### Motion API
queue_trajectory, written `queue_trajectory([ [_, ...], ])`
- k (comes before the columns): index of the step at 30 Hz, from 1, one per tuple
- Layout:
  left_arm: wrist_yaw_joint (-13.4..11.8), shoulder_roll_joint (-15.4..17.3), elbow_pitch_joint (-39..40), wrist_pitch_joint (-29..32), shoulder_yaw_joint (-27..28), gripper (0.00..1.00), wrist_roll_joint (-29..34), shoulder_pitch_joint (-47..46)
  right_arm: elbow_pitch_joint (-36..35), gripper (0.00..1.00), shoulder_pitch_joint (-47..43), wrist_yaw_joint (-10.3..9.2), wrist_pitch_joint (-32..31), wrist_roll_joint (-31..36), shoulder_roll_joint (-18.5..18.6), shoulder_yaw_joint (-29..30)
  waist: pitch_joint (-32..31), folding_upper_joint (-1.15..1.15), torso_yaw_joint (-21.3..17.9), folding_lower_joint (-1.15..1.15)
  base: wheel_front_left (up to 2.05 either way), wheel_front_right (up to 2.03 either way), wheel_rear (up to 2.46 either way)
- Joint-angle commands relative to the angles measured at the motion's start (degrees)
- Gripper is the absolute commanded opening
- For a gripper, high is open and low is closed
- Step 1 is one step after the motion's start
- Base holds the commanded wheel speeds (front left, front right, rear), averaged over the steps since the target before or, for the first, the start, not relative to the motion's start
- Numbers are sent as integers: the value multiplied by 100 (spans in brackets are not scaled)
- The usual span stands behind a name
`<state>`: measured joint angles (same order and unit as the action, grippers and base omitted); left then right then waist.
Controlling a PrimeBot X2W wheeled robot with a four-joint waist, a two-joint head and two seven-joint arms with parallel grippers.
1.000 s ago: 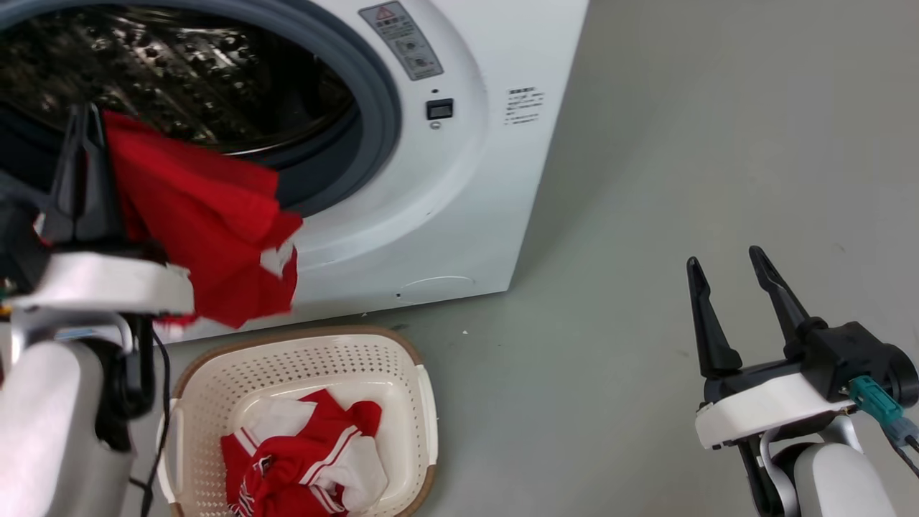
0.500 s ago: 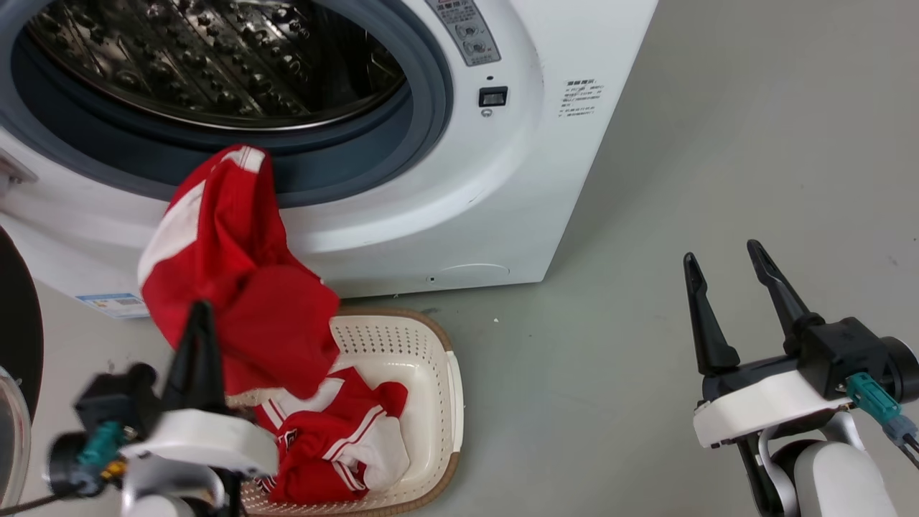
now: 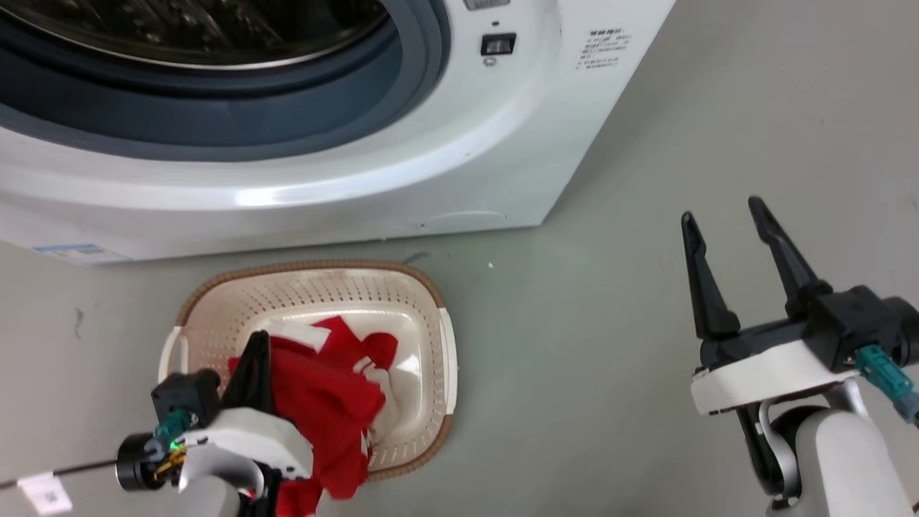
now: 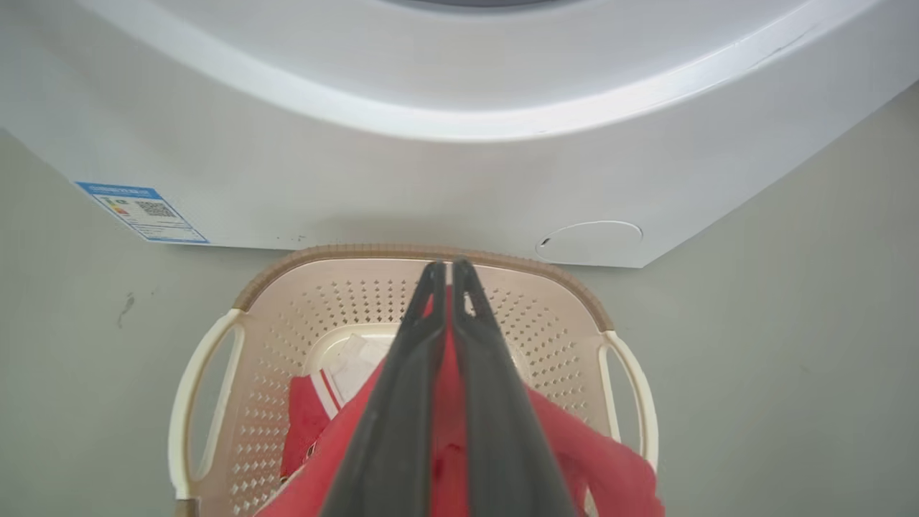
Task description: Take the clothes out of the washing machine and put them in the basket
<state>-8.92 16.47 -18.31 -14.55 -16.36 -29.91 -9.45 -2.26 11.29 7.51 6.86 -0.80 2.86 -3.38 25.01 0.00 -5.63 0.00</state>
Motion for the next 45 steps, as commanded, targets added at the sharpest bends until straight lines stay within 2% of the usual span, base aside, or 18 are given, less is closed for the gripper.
queue_trajectory([
  [1, 72, -11, -191, -36, 26, 0, 51, -202, -39, 100, 125, -4, 26, -8, 3, -2, 268, 0, -89, 0, 0, 0, 0],
  [5, 343, -72, -968, -69, 110, 0, 183, -808, -90, 100, 306, -4, 70, -20, 3, -22, 696, 0, -261, 0, 0, 0, 0],
  [14, 731, -127, -2528, -65, 374, 0, 660, -1912, -162, 100, 624, -4, 218, -135, 1, -69, 1518, 0, -628, 0, 0, 0, 0],
  [23, 1010, -86, -4077, -65, 339, 0, 931, -2603, -200, 100, 828, -4, 322, -212, 3, -132, 2093, 0, -949, 0, 0, 0, 0],
  [31, 1080, -197, -5169, -45, 328, 0, 844, -2829, -96, 100, 843, -4, 393, -235, 2, -128, 2137, 0, -1021, 0, 0, 0, 0],
  [33, 1098, -238, -5263, -48, 321, 81, 813, -2838, -70, 100, 845, -4, 404, -230, 3, -115, 2070, 0, -993, 0, 0, 0, 0],
  [34, 1100, -259, -5294, -50, 340, 100, 786, -2841, -58, 100, 850, -4, 407, -220, 2, -118, 2023, 0, -973, 0, 0, 0, 0],
  [40, 1129, -360, -5277, -61, 455, 100, 657, -2686, 100, 100, 821, -4, 432, -194, 3, -166, 1531, 0, -858, 0, 0, 0, 0],
  [45, 1134, -454, -5034, -64, 657, 100, 524, -2380, 282, 100, 658, -4, 446, -180, 3, -180, 875, 0, -760, 0, 0, 0, 0],
])
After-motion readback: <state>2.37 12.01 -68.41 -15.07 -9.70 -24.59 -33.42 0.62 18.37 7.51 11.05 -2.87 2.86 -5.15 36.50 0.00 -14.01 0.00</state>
